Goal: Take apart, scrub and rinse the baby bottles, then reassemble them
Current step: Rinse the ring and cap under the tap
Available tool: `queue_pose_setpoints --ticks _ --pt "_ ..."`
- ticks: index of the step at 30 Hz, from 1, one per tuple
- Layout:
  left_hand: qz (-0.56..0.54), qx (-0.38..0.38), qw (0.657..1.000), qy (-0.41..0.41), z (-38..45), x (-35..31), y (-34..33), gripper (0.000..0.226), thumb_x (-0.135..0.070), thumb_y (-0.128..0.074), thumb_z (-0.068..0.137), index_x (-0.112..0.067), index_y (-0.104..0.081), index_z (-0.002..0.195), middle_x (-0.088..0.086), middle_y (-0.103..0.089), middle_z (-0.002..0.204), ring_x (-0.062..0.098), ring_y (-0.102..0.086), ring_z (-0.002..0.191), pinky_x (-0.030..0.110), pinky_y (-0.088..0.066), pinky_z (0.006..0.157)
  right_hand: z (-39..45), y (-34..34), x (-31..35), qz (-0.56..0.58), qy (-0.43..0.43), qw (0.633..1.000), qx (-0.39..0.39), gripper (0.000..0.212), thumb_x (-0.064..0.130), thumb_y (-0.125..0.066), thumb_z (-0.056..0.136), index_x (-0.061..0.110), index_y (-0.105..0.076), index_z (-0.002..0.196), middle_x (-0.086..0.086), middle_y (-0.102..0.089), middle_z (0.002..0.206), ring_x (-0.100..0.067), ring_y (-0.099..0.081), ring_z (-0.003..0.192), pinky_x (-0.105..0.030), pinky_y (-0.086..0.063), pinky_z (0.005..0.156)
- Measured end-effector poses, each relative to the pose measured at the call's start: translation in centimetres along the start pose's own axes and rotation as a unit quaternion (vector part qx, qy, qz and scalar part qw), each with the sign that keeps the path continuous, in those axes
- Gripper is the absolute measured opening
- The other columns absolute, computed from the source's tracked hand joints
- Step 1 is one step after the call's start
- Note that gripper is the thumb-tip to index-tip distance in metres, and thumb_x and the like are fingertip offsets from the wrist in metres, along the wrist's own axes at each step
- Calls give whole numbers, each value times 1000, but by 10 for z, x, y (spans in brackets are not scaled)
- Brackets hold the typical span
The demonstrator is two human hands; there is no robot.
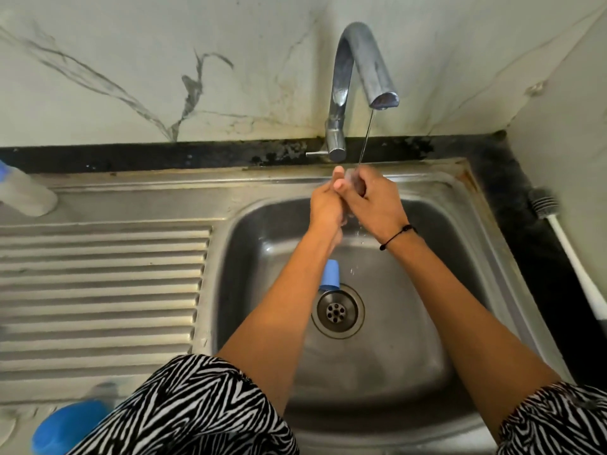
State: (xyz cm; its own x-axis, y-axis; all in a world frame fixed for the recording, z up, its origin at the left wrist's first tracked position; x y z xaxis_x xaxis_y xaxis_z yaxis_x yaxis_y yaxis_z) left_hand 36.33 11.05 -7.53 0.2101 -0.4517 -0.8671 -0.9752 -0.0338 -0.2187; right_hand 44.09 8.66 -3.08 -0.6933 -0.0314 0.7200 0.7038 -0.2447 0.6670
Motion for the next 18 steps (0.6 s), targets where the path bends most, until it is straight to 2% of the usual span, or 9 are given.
queue_pose_setpoints --ticks 2,3,5,7,8,11,13,15,18 --pt "-44 12 998 32 -1 0 1 46 -49 -43 96 -16 -53 67 1 -41 50 9 -33 38 20 -25 39 0 2 5 9 14 1000 -7 23 26 -61 89 8 -55 103 1 -53 77 -15 -47 71 -25 -36 62" --pt "-52 18 997 47 -1 0 1 47 -52 -41 96 -15 -54 69 4 -43 56 12 -38 43 22 -31 44 0 3 6 21 14 1000 -14 29 24 -62 88 7 -54 110 3 -53 79 -13 -48 71 -26 -39 65" --pt "-50 19 996 65 -4 0 2 48 -53 -37 96 -15 -59 78 10 -50 75 19 -49 64 33 -42 61 0 7 10 13 28 998 -49 32 24 -63 87 7 -54 111 2 -57 86 -12 -50 76 -28 -43 69" --pt "-37 11 996 80 -6 2 7 46 -48 -35 99 -13 -60 83 9 -55 78 19 -52 69 35 -45 70 -3 11 10 -34 66 992 -104 29 24 -62 86 6 -56 108 -5 -60 97 -13 -51 81 -29 -44 67" --pt "-36 7 995 88 -7 4 9 43 -43 -36 101 -12 -59 83 7 -57 72 16 -54 64 32 -47 66 -4 10 9 -57 68 991 -103 29 24 -61 86 7 -56 108 -7 -61 98 -14 -52 81 -29 -42 65" --pt "-42 14 992 120 -12 11 15 31 -22 -40 101 -11 -56 78 2 -60 56 11 -56 49 24 -51 50 -9 0 1 -120 1 993 16 28 30 -59 87 14 -57 109 -6 -63 102 -23 -60 88 -35 -49 71" --pt "-41 19 990 135 -16 11 16 25 -15 -41 99 -9 -56 79 6 -59 66 14 -55 58 29 -54 62 -12 2 2 -120 -1 993 14 27 30 -60 86 16 -56 109 -5 -63 105 -24 -60 90 -39 -52 74" --pt "-54 26 988 140 -17 12 16 25 -12 -41 97 -9 -54 76 7 -55 69 16 -52 62 35 -52 78 -12 5 7 -128 -8 991 24 29 30 -60 86 17 -56 111 -6 -63 105 -25 -60 92 -37 -51 75" --pt "-48 40 987 146 -21 8 18 22 -10 -42 95 -10 -55 78 6 -59 66 18 -54 65 37 -51 83 -9 7 14 -114 11 993 2 28 26 -61 86 18 -56 112 -3 -63 104 -20 -59 91 -31 -47 71"
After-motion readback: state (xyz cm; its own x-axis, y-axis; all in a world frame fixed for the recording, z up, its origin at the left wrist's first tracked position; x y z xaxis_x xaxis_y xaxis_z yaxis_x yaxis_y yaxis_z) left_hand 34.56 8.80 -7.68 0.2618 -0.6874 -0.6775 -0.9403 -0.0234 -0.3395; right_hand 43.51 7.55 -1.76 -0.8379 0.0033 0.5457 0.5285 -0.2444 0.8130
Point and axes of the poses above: each hand's wrist, its own z-axis towards the middle knuckle, its own y-axis out of the back of the hand, x = y × z, the point moved 4 cm from there along z, towards the middle knuckle
